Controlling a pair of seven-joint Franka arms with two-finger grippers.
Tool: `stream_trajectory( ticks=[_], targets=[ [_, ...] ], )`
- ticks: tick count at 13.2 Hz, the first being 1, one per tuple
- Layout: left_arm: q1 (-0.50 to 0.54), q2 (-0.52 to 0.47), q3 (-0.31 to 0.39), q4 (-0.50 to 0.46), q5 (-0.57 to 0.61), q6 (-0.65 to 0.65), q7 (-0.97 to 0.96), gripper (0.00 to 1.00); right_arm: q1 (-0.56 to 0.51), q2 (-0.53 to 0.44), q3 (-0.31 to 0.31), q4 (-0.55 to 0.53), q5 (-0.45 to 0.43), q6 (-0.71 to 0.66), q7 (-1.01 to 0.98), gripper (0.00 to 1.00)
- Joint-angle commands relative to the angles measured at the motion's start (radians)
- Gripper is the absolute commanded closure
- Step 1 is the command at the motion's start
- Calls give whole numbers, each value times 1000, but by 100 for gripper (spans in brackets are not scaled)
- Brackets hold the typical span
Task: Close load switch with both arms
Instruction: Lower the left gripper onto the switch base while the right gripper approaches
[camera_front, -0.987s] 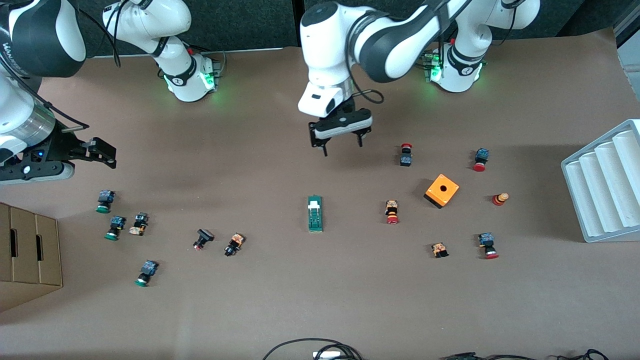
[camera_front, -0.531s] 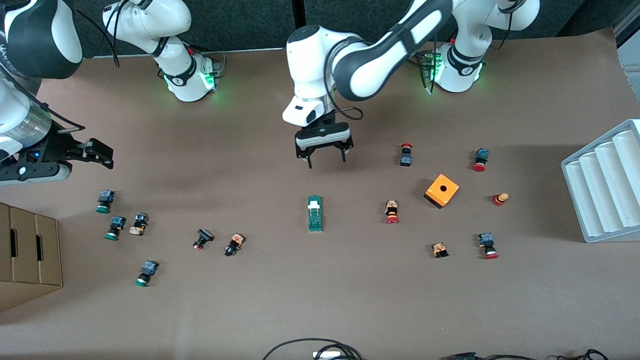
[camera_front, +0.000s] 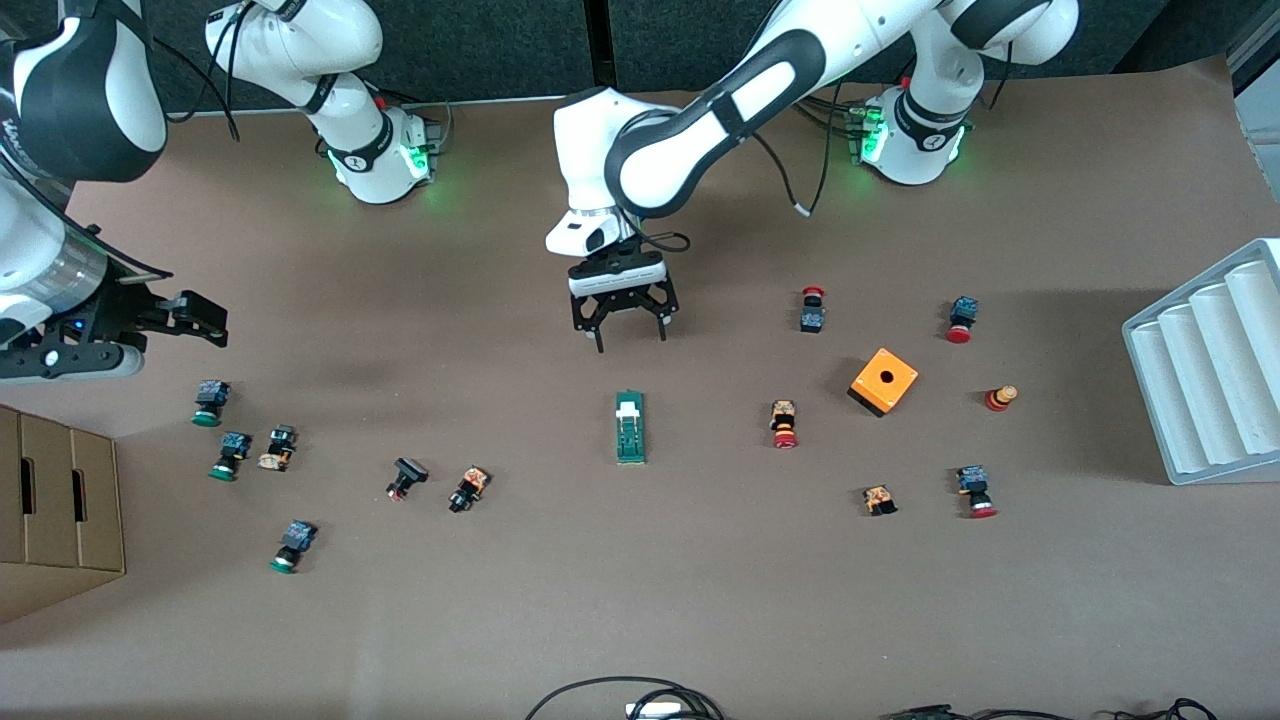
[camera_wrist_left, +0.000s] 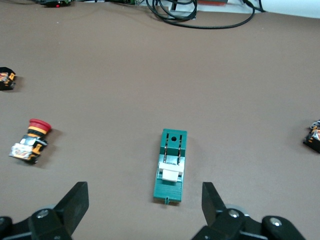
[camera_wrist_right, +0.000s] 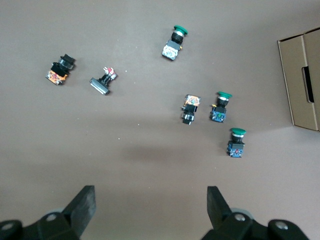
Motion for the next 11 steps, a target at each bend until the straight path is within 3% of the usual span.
stream_trajectory(
  ticks=[1,6,11],
  targets=[
    [-33,44,10,6,110,3,-99,0,2,27,4,20,-19,-14,9,0],
    [-49,142,11,-10,355,-11,-293,1,8,76,6,48,14,-10,12,0],
    [-156,230,100,-7,527,-109,-432,1,12,181,12,143,134,-8,112,0]
  ],
)
